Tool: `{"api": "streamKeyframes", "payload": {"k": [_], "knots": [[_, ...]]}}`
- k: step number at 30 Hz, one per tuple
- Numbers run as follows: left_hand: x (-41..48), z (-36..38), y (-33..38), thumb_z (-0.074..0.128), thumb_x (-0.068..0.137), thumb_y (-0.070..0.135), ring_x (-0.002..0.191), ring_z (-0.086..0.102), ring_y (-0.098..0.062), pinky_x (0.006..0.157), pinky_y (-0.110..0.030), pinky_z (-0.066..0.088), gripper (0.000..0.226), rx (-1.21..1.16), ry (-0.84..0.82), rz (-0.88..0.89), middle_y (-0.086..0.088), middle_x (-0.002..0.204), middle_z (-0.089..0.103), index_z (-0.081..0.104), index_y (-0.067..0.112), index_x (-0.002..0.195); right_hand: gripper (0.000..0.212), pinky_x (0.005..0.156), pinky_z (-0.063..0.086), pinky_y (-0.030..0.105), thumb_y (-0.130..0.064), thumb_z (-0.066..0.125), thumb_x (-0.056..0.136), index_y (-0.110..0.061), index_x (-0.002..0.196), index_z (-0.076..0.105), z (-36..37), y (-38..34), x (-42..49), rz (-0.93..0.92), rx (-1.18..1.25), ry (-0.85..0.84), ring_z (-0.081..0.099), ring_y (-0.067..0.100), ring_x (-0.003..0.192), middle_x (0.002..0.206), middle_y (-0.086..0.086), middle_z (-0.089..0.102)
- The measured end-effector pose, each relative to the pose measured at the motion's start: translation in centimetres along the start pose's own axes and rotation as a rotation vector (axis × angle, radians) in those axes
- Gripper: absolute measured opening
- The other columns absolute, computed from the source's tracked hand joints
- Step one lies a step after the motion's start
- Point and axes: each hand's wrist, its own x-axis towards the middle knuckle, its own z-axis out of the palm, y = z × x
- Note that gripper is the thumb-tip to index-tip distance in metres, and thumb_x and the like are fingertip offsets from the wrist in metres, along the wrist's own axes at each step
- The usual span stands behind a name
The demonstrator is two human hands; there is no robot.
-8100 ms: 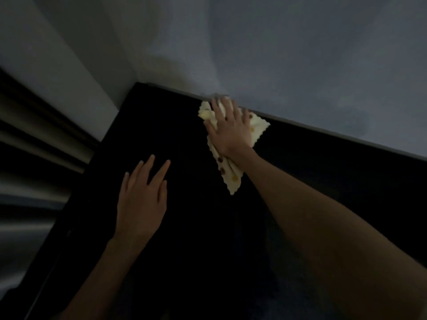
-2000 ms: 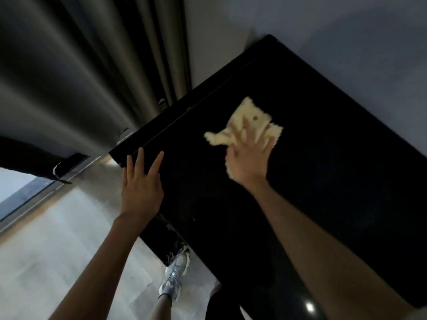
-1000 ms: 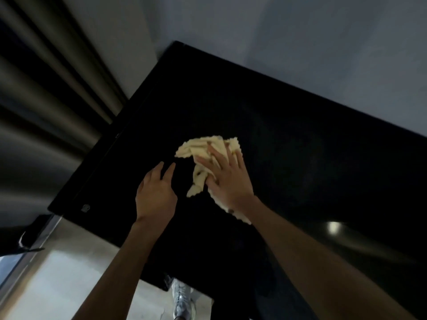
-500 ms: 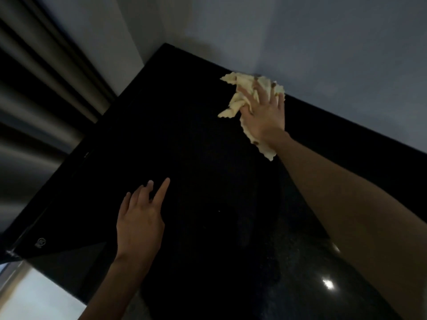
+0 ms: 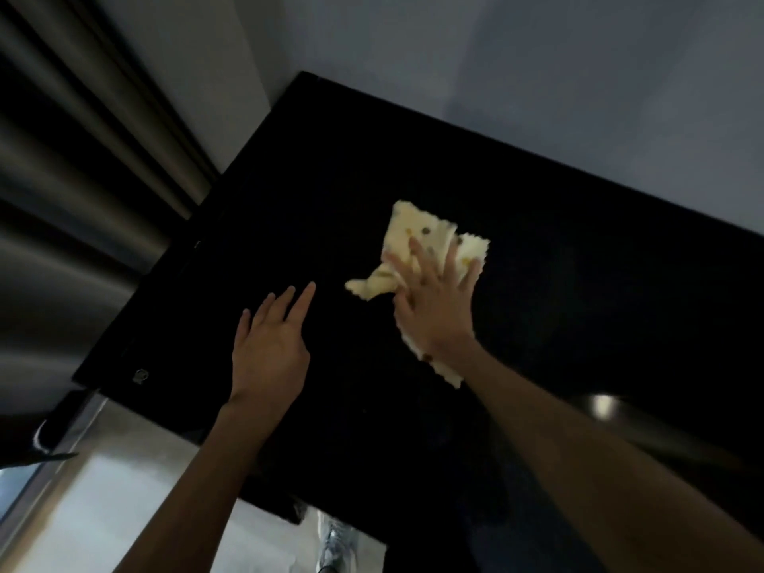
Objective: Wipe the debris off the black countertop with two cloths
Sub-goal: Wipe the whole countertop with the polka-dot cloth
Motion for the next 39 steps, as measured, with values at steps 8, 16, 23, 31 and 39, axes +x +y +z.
{"api": "streamKeyframes", "payload": {"k": [8,16,23,31,39], "knots": [[-6.2,0.1,-2.6,0.047,0.092,0.014,0.144,0.017,-0.019,0.116,-0.042,0.02,0.073,0.009,-0.032,0.084,0.002,0.158,0.015,0.006,0.03,0.15,0.061,0.109,-0.005,0.071,-0.047,0.031,0.096,-0.046,0.15,0.004,2.5,-10.3,-15.9,-0.107,-0.011,-0.042,-0.009,0.044,0.145,0.163,-0.004,-0.001],[-7.1,0.5,-0.2,0.044,0.094,0.015,0.143,0.018,-0.024,0.114,-0.043,0.025,0.067,0.024,-0.11,0.181,-0.003,0.158,0.015,0.01,0.026,0.151,0.063,0.111,0.015,0.066,-0.044,0.04,0.091,-0.05,0.148,0.015,1.8,-7.8,-23.9,-0.061,-0.05,-0.097,0.039,0.032,0.135,0.16,-0.007,0.018],[-3.4,0.8,3.2,0.041,0.094,0.013,0.145,0.013,-0.024,0.116,-0.043,0.02,0.067,-0.009,-0.167,0.202,-0.004,0.159,0.009,0.007,0.027,0.15,0.061,0.112,0.005,0.067,-0.049,0.032,0.092,-0.053,0.147,0.007,0.4,-3.7,-19.3,-0.02,-0.049,-0.139,0.01,0.032,0.148,0.162,-0.01,0.007],[2.8,2.9,8.7,0.049,0.091,0.006,0.142,0.022,-0.026,0.116,-0.046,0.02,0.061,-0.101,-0.031,0.178,-0.009,0.155,0.024,0.032,0.026,0.146,0.054,0.113,-0.008,0.065,-0.051,0.025,0.095,-0.055,0.146,0.006,-2.0,8.2,-1.8,0.119,-0.001,-0.017,-0.015,0.026,0.148,0.162,-0.011,0.0],[7.0,4.8,12.5,0.057,0.083,-0.003,0.133,0.039,-0.035,0.109,-0.053,0.031,0.065,-0.103,0.027,0.232,-0.016,0.146,0.039,0.044,0.025,0.139,0.053,0.115,-0.007,0.061,-0.053,0.022,0.094,-0.054,0.146,0.013,-4.8,18.6,10.8,0.217,0.007,0.015,-0.005,0.026,0.149,0.161,-0.011,0.006]]}}
